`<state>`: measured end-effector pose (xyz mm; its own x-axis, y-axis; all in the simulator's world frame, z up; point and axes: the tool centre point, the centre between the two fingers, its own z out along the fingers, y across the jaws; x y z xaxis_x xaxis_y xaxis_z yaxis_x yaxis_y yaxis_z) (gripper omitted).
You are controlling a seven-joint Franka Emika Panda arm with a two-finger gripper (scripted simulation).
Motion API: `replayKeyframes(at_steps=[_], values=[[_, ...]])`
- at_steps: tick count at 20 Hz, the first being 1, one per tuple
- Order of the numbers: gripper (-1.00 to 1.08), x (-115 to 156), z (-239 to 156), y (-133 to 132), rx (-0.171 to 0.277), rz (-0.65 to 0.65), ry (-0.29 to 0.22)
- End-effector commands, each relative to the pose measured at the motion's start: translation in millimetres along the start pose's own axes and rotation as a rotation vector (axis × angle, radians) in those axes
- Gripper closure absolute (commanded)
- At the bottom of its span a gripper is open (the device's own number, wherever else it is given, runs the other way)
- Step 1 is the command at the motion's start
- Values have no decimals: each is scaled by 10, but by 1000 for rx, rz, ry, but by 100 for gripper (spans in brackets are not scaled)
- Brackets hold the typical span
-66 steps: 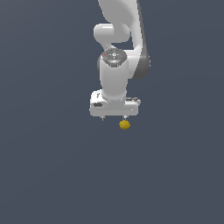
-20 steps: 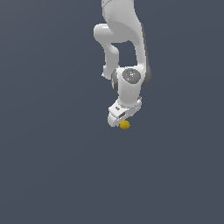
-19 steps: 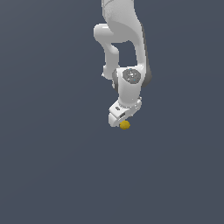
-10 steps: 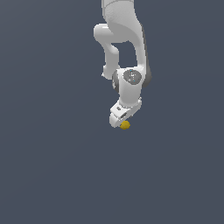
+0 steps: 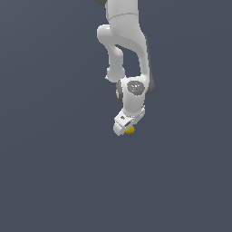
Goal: Pick up the object and move it to a goal position.
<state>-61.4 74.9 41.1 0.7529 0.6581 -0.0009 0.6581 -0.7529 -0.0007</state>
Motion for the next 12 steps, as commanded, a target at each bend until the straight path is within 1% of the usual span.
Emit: replayKeyframes(at_steps=[1,5,6,12], values=[[-92,3,85,0,-1,-1,1],[-92,6,129,5,-1,-1,1],[108,6,129,5,-1,-1,1],[108,6,129,5,-1,-1,1]])
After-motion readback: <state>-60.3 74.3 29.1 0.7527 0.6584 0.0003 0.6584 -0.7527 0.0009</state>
